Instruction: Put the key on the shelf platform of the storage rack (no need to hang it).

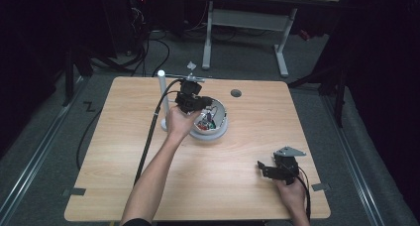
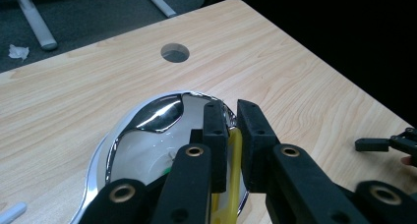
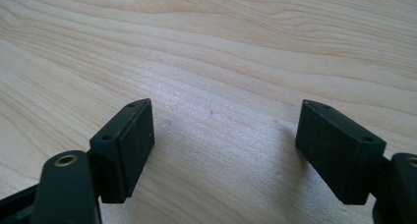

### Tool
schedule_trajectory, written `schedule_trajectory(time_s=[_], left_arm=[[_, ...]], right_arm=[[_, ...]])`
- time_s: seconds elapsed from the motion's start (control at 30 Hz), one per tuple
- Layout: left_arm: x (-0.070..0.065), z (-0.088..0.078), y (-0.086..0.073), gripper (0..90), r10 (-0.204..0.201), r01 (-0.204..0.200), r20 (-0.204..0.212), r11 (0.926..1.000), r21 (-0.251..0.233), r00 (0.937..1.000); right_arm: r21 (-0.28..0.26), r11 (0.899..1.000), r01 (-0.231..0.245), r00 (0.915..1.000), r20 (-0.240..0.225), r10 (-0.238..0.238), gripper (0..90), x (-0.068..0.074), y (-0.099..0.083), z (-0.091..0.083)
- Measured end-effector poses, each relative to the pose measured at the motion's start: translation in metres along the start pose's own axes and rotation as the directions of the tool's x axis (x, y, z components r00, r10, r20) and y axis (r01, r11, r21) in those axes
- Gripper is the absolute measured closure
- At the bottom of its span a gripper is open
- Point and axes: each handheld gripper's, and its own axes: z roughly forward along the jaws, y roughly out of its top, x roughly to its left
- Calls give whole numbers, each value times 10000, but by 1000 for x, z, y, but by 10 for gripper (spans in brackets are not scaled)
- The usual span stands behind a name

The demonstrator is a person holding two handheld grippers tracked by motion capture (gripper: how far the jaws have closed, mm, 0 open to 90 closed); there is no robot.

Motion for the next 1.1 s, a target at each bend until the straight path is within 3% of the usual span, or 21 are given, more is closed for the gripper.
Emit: schedule_trajectory(time_s=[0.27, 0.4, 0.73, 0.97, 1.1], left_arm=[[6, 15, -9, 828, -323, 323, -19, 9991, 271, 9995], [15, 25, -20, 826, -475, 499, -399, 9968, 631, 9981], [28, 39, -39, 823, -799, 883, -765, 9897, 1131, 9939], [32, 39, -40, 811, -776, 919, -1248, 9894, 1127, 9891], [33, 40, -40, 762, -702, 850, -1434, 9914, 992, 9872]], right_arm=[[-14, 10000, 32, 10000, -4, -32, 227, 0, 0, 0], [-15, 10000, 48, 10000, -9, -48, 227, 0, 0, 0], [-17, 10000, 50, 10000, -10, -50, 227, 0, 0, 0], [-17, 10000, 51, 10000, -11, -51, 227, 0, 0, 0], [-13, 10000, 43, 10000, -13, -43, 227, 0, 0, 0]])
